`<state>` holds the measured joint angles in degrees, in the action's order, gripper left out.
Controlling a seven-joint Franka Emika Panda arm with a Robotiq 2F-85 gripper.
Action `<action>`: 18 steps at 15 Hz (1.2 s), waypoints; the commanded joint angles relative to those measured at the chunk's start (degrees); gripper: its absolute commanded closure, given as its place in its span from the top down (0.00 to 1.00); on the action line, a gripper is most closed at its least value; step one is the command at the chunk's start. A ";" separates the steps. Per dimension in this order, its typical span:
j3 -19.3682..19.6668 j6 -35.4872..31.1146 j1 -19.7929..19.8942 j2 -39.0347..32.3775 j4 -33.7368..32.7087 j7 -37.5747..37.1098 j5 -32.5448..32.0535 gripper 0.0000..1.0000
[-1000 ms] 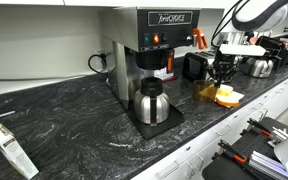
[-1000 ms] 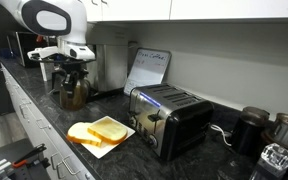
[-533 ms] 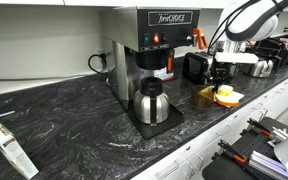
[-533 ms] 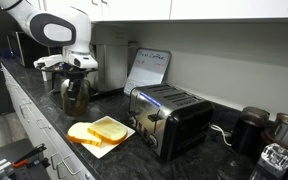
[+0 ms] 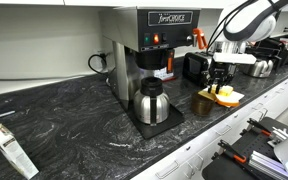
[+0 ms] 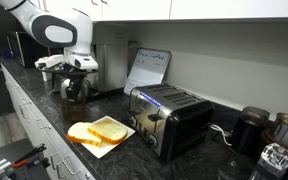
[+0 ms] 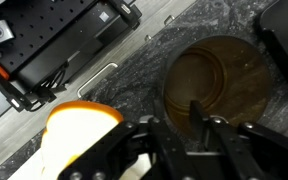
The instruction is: Pick up the dark bowl and move it to the left. Switch off the coffee maker.
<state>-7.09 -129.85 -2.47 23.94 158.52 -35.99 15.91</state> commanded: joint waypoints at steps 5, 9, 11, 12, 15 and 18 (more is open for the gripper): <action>0.68 0.00 0.53 6.37 -2.24 -0.22 2.55 0.92; 1.62 1.40 -0.04 12.48 -4.56 0.11 5.10 1.00; 1.51 2.95 0.14 15.35 -6.19 -0.23 5.83 1.00; 1.08 3.17 0.88 16.71 -6.77 -0.69 5.22 1.00; 0.30 2.24 1.46 18.05 -6.79 -1.06 4.85 1.00; 0.33 2.50 1.75 18.54 -6.65 -1.11 4.84 1.00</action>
<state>-6.12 -127.64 -1.51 42.44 152.01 -37.57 20.17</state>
